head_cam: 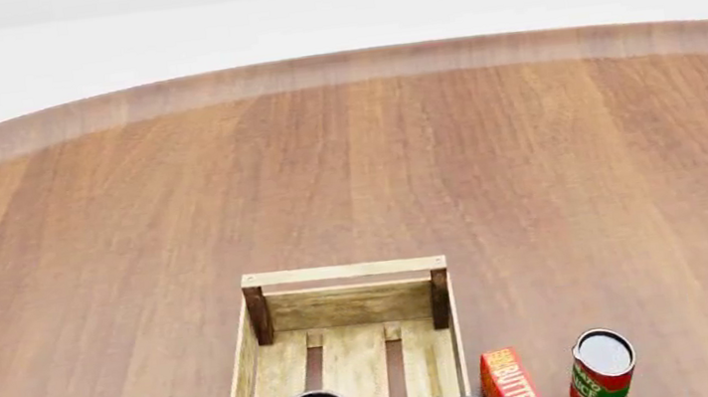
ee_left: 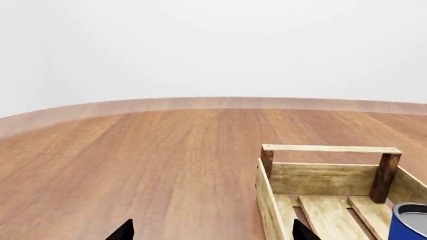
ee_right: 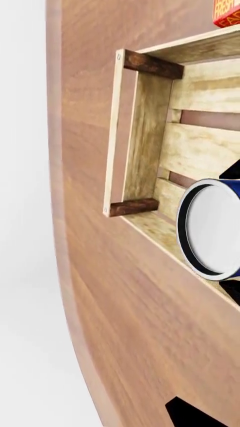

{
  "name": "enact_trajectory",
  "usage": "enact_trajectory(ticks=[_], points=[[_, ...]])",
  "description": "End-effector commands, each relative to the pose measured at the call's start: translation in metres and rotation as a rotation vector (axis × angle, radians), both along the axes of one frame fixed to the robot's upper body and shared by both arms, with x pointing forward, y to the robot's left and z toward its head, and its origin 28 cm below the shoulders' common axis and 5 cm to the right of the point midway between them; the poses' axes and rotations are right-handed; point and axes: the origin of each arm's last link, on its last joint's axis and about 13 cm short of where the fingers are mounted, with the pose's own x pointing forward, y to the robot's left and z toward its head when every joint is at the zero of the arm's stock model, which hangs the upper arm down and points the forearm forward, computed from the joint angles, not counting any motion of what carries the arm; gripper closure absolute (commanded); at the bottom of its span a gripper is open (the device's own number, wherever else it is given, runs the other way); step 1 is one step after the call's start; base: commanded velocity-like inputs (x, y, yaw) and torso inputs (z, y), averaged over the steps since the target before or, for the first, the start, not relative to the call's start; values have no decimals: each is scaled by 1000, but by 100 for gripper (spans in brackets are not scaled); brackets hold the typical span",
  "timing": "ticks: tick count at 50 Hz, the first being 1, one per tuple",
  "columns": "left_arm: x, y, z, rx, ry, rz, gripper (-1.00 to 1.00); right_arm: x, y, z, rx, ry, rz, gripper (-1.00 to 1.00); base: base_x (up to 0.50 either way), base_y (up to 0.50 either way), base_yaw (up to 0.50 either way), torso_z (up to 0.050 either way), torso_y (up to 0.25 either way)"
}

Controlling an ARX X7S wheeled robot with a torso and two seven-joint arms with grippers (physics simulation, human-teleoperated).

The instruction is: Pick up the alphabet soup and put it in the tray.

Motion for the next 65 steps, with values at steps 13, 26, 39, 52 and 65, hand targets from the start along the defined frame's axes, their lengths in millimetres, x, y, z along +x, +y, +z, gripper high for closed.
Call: enact_trajectory(ticks=[13,26,39,52,65], points=[[0,0,-1,2,1,-1,-100,3,-1,-1,-22,29,4,100,0,0,0,0,1],[0,0,-1,-1,1,0,-100,3,-1,-4,-22,60,6,100,0,0,0,0,1],[1,0,0,-1,1,2,-100,2,0,-7,-12,77,6,100,0,0,0,0,0],[0,0,0,-3,-1,2,-100,2,1,-12,-11,127,10,100,0,0,0,1,1],[0,0,0,-4,1,1,-100,2,0,-12,-16,152,13,100,0,0,0,0,1]])
